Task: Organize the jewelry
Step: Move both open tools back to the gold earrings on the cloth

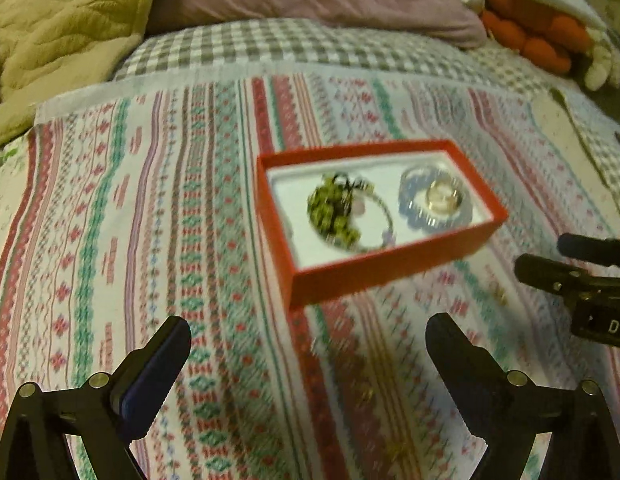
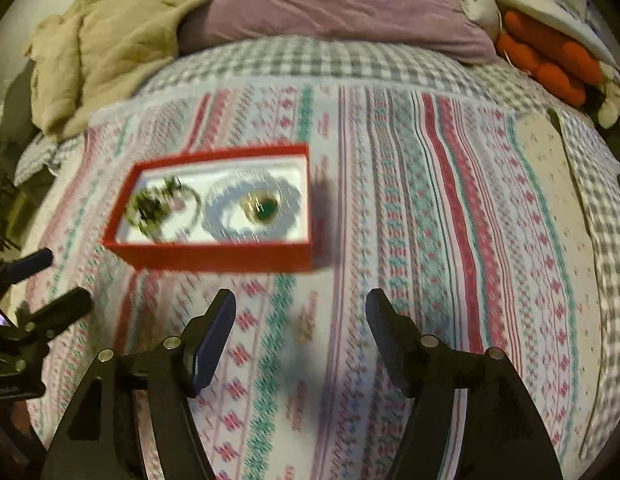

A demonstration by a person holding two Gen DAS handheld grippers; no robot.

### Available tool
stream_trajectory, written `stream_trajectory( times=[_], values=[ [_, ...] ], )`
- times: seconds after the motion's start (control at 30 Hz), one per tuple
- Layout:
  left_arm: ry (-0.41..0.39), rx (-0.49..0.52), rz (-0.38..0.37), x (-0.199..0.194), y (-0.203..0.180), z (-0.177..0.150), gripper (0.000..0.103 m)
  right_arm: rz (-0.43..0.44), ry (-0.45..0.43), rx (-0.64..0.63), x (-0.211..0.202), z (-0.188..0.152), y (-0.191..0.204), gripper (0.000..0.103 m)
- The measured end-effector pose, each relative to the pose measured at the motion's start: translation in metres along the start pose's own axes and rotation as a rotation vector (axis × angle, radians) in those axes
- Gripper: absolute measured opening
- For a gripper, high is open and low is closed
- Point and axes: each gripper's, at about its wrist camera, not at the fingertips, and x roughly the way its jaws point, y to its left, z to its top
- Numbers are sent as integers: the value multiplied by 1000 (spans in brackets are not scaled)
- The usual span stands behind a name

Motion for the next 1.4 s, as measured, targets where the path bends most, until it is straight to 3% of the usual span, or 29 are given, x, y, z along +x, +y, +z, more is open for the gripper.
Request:
stream_trajectory(
  times=[0.27,0.43,0.73,0.9,1.13,1.2,1.4],
  values=[
    [70,41,12,4,-3,-27,97,-17,43,-26,3,-23,0,70],
    [118,55,-39,10,-4,-41,97,-24,66,-57,7,-38,3,70],
    [166,81,-65,17,-6,-60,97,-24,137,-115,21,-64,6,70],
    [177,90,-71,17,-3,-66,84,-26,150,-125,25,-71,7,70],
    [154,176,-171,8,-13,-77,70,-2,145,-134,18,-76,11,70],
    [153,203,-199,7,-19,-81,57,2,150,-137,18,-78,11,71],
    [164,247,-259,14,-35,-82,39,-7,147,-166,20,-82,16,71]
  ],
)
